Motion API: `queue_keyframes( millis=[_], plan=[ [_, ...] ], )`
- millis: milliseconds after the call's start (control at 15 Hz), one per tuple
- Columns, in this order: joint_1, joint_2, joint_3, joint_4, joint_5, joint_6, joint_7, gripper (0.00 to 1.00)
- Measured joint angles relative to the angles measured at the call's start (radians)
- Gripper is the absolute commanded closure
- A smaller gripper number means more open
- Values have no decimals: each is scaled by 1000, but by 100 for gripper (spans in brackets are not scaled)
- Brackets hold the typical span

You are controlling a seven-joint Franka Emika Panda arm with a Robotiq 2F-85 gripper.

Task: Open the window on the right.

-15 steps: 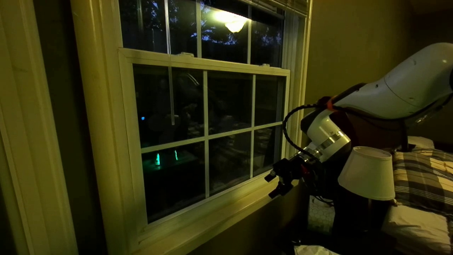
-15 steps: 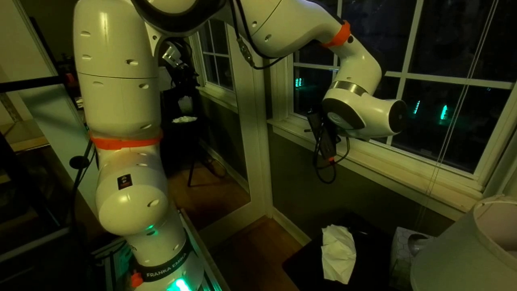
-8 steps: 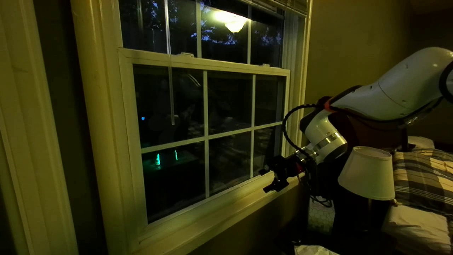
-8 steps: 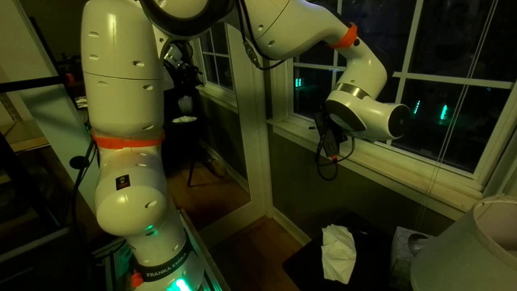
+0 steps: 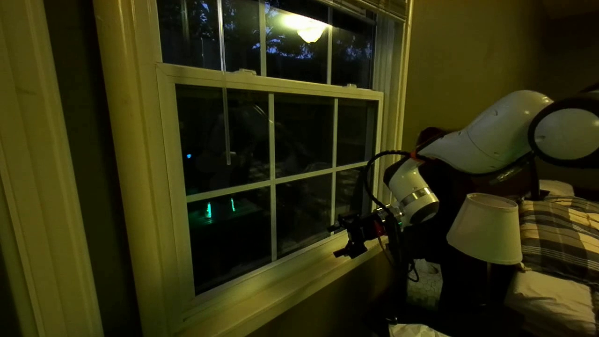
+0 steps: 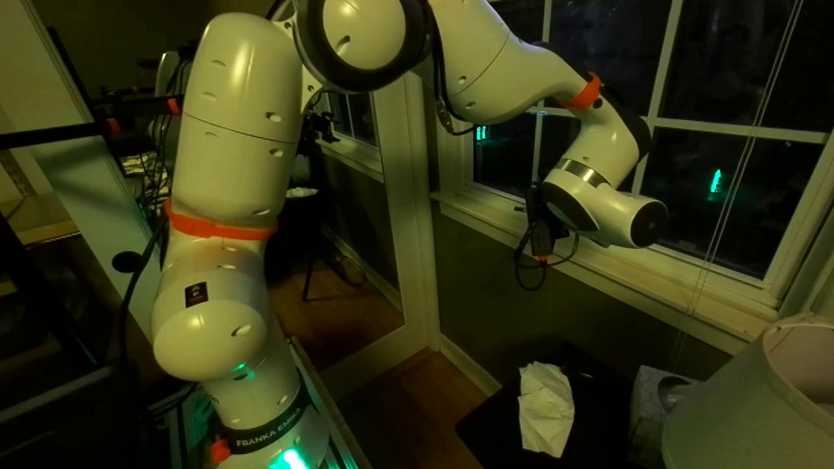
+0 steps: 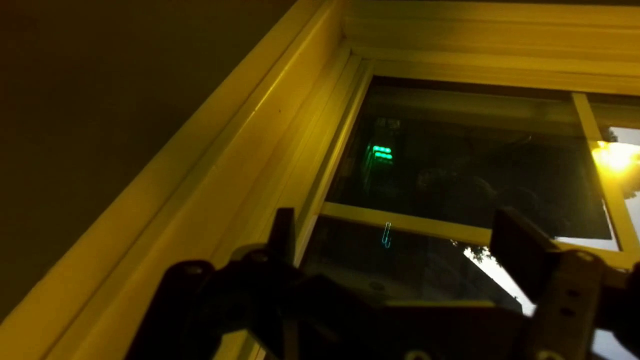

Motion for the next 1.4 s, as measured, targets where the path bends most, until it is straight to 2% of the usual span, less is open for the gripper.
queue_keyframes(
  millis=[333,867,1133,1400],
  plan=[
    [0,129,24,135,83,71,40,0],
    [-18,278,43,323,155,75,41,0],
    [-30,335,47,388,180,80,41,0],
    [-45,345,63,397,181,68,36,0]
  ],
)
